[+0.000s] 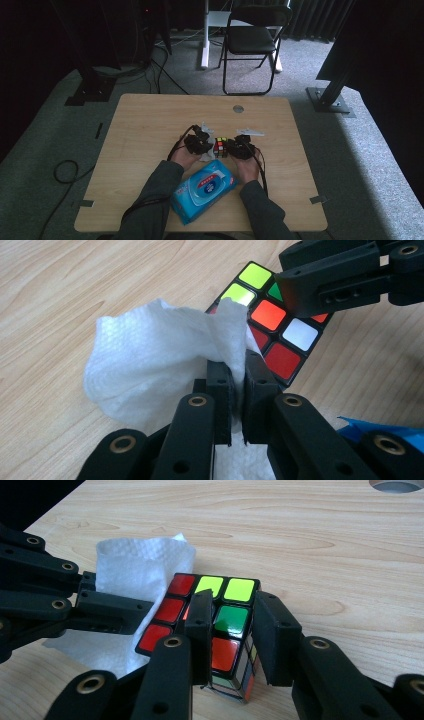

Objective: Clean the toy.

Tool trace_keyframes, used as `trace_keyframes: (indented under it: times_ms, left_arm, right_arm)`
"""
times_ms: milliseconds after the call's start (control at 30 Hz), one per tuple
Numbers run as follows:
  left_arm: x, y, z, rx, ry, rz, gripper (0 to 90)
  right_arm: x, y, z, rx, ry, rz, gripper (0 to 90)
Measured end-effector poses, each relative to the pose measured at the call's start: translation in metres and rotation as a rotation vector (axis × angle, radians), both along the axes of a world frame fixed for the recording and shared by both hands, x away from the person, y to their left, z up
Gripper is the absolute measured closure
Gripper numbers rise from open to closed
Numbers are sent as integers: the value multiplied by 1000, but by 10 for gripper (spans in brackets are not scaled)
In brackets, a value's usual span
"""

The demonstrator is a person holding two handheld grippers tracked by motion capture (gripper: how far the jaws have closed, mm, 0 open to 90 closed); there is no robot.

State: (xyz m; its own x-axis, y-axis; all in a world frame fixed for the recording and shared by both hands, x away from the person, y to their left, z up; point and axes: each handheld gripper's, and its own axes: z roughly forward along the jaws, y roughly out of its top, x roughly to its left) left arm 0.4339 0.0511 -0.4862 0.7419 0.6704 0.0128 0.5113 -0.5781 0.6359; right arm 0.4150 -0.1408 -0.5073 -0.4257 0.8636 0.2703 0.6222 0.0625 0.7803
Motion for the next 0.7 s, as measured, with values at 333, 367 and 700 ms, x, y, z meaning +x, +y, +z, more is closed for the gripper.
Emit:
trace_keyframes:
  times_ms: [333, 367, 700]
  left_arm:
    - [2, -3, -13, 61, 23, 12, 846]
    - [3, -4, -16, 67, 36, 4, 846]
    - [12, -5, -32, 79, 103, 1, 844]
  right_arm:
    - [0, 0, 0, 0, 0, 0, 702]
    - [0, 0, 0, 1, 0, 1, 702]
    - [0, 0, 0, 3, 1, -2, 702]
